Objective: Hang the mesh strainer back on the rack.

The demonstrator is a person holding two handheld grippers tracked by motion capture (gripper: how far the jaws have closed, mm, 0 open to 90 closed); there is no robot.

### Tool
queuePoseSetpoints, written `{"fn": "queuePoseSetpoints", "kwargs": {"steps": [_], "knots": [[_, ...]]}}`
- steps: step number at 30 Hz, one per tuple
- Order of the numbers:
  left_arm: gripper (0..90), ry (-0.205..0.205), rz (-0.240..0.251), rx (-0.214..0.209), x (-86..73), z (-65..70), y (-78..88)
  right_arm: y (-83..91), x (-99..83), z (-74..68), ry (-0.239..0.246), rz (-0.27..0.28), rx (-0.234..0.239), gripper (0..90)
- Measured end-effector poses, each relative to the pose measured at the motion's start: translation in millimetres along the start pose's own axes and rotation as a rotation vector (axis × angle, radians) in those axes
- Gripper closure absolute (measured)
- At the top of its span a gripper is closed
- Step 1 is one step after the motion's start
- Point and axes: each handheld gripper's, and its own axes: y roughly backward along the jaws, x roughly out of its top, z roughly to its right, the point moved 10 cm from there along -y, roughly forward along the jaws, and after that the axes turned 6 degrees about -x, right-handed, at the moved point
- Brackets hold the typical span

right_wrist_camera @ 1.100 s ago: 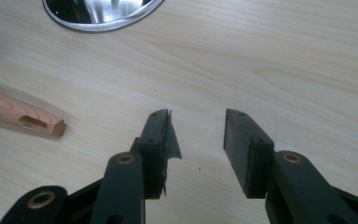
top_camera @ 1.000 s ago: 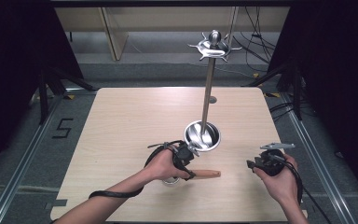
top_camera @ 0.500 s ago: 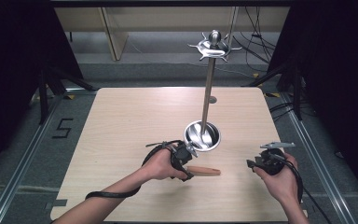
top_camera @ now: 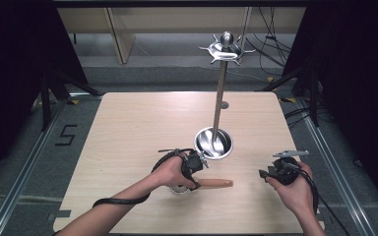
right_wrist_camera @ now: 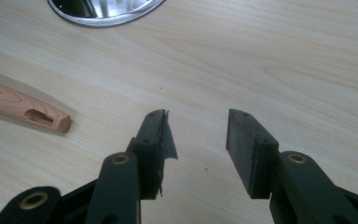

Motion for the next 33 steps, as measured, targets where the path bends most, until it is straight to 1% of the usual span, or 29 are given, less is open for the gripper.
{"fn": "queuePoseSetpoints", "kwargs": {"steps": [2, 3, 7, 9, 12, 15, 18, 20, 24, 26, 28, 30, 31, 33], "knots": [[44.6, 0.0, -0.002, -0.008, 0.5, 0.1, -2.2, 0.4, 0.6, 0.4, 0.001, 0.003, -0.001, 58.3], [45.4, -0.008, -0.013, -0.008, 0.1, -0.1, -3.6, 0.5, 0.6, 0.4, 0.0, 0.003, -0.001, 58.2], [52.0, -0.024, -0.018, -0.006, 1.3, -0.3, -8.1, 0.7, 0.2, -0.3, -0.001, -0.003, 0.0, 58.1], [55.5, -0.028, -0.021, -0.012, 2.1, 0.5, -9.8, 0.3, 0.3, -0.6, -0.001, -0.001, 0.003, 58.1], [59.6, -0.051, -0.039, 0.004, 2.8, -0.1, -11.9, 0.2, 0.0, -0.7, -0.001, -0.002, 0.0, 57.9], [62.8, -0.057, -0.042, 0.004, 4.6, 1.3, -14.2, -0.2, -0.5, -0.4, -0.002, -0.004, 0.0, 57.9], [65.1, -0.07, -0.051, 0.007, 5.7, 3.4, -14.7, -0.4, -0.7, -0.6, -0.004, -0.005, 0.001, 57.9], [66.0, -0.076, -0.06, 0.015, 5.4, 3.1, -14.3, -0.9, -0.7, -1.2, 0.002, -0.006, 0.007, 57.9], [67.3, -0.086, -0.076, 0.022, 4.6, 4.7, -13.5, -1.5, -1.3, -2.5, -0.008, -0.012, 0.012, 57.9], [68.1, -0.074, -0.066, 0.02, 5.2, 5.6, -12.6, -1.3, -1.3, -2.5, -0.009, -0.012, 0.012, 57.9], [68.2, -0.073, -0.057, 0.02, 5.5, 5.5, -10.4, -1.5, -1.3, -2.1, -0.008, -0.01, 0.011, 57.9], [68.3, -0.067, -0.034, 0.018, 6.6, 5.2, -6.4, -2.1, -0.9, -1.0, -0.002, -0.005, 0.007, 57.9], [68.3, -0.062, -0.016, 0.019, 7.1, 4.6, -3.8, -2.6, -1.1, 0.9, 0.004, -0.006, -0.005, 57.9], [68.4, -0.051, 0.008, 0.014, 7.2, 3.7, 0.1, -1.7, -0.8, -0.5, -0.001, -0.005, 0.009, 58.0]]}}
